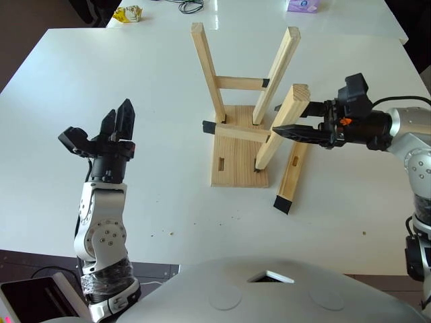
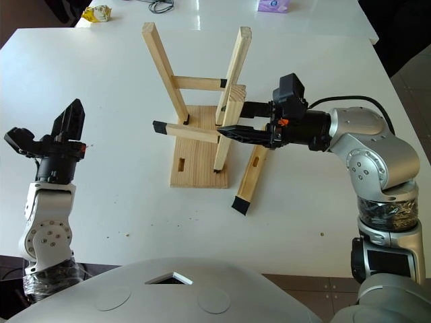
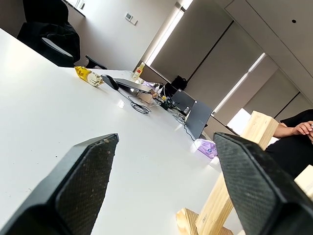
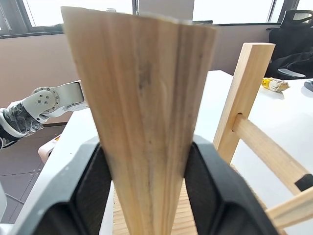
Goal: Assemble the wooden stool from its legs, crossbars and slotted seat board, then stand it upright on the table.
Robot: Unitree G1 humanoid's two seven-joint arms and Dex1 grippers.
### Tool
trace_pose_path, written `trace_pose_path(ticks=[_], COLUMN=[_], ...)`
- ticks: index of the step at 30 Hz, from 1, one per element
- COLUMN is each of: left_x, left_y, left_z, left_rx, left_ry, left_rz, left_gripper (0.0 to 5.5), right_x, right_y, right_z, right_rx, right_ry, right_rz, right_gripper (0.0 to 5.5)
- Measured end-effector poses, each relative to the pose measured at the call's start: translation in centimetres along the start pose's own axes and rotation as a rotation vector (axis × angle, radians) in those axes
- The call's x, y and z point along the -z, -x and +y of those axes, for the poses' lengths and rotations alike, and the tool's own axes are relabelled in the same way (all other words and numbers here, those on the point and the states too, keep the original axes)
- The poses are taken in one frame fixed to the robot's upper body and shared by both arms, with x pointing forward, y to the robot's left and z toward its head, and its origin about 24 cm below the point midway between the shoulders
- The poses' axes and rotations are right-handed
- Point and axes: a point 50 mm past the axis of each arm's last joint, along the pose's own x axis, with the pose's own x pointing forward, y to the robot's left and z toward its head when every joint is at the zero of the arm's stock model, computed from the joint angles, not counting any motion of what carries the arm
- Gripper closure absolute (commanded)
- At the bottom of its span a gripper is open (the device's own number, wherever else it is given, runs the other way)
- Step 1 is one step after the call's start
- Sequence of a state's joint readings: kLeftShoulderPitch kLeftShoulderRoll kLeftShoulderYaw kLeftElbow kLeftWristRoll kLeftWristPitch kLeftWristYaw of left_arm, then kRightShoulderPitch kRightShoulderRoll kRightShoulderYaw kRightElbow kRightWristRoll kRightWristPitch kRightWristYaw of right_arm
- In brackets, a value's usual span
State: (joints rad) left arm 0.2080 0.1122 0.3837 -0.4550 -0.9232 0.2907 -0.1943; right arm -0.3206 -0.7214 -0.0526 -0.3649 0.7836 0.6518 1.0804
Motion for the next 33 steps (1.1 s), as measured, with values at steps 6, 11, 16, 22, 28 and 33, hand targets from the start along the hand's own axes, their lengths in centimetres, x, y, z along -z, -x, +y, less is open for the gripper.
trace_pose_path(ticks=[6, 11, 16, 22, 28, 33], left_x=[0.0, 0.0, 0.0, 0.0, 0.0, 0.0], left_y=[0.0, 0.1, 0.1, 0.1, 0.1, 0.1], left_z=[-0.1, 0.0, -0.1, 0.0, -0.1, -0.1], left_rx=[0.001, -0.001, 0.000, 0.002, 0.003, 0.003], left_ry=[0.002, 0.003, 0.002, -0.002, -0.003, -0.003], left_rz=[-0.004, -0.011, -0.011, -0.010, -0.011, -0.012], left_gripper=[1.91, 1.91, 1.91, 1.91, 1.91, 1.91], right_x=[-0.1, 0.1, 0.3, 0.3, 0.5, 0.4], right_y=[0.1, 0.3, 0.4, 0.3, 0.1, -0.1], right_z=[-0.3, -0.5, -0.3, -0.1, 0.6, 1.2], right_rx=[-0.004, -0.012, -0.021, -0.038, -0.064, -0.076], right_ry=[-0.003, 0.007, 0.017, 0.036, 0.042, 0.057], right_rz=[-0.003, 0.017, 0.020, 0.017, 0.025, 0.029], right_gripper=[3.45, 3.45, 3.45, 3.46, 3.46, 3.46])
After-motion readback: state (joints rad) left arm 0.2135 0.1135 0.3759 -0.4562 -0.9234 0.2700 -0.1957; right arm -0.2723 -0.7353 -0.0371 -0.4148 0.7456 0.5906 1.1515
